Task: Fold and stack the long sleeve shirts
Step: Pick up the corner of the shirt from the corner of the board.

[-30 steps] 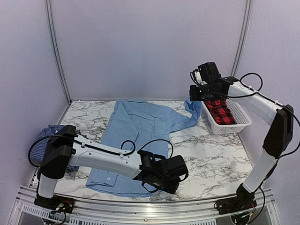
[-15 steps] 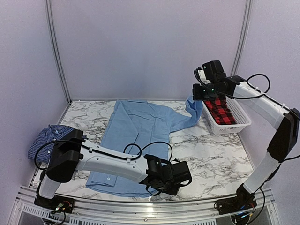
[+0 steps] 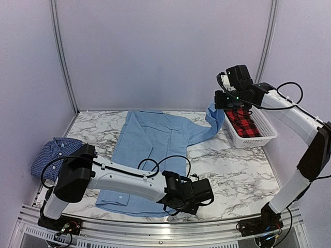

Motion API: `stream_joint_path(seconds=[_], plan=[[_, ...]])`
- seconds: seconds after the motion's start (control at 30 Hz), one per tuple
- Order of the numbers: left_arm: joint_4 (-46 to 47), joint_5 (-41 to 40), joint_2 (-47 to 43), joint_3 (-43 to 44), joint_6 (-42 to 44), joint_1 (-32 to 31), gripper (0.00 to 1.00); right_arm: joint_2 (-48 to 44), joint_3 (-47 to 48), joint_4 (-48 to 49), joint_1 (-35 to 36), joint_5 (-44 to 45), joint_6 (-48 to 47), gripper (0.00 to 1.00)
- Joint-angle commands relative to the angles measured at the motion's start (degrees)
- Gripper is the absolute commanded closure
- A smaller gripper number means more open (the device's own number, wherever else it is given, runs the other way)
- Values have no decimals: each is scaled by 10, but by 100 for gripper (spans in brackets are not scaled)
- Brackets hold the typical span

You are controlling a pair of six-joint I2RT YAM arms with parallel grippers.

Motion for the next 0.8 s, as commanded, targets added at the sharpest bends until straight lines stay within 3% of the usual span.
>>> stream_joint_path(seconds=[0.0, 0.23, 0.43, 0.77], plan=[[-43, -13, -10, 13, 7, -4, 100, -13, 29, -5, 4, 6, 9, 100], [-43, -49, -102, -2, 17, -3, 100, -28, 65, 18, 10, -28, 18, 100], [-27, -67, -166, -44, 3, -3, 100, -46, 80, 96, 40, -82, 32, 100], [39, -84, -297, -225, -70, 9, 100, -3, 86, 271, 111, -183, 77, 100]])
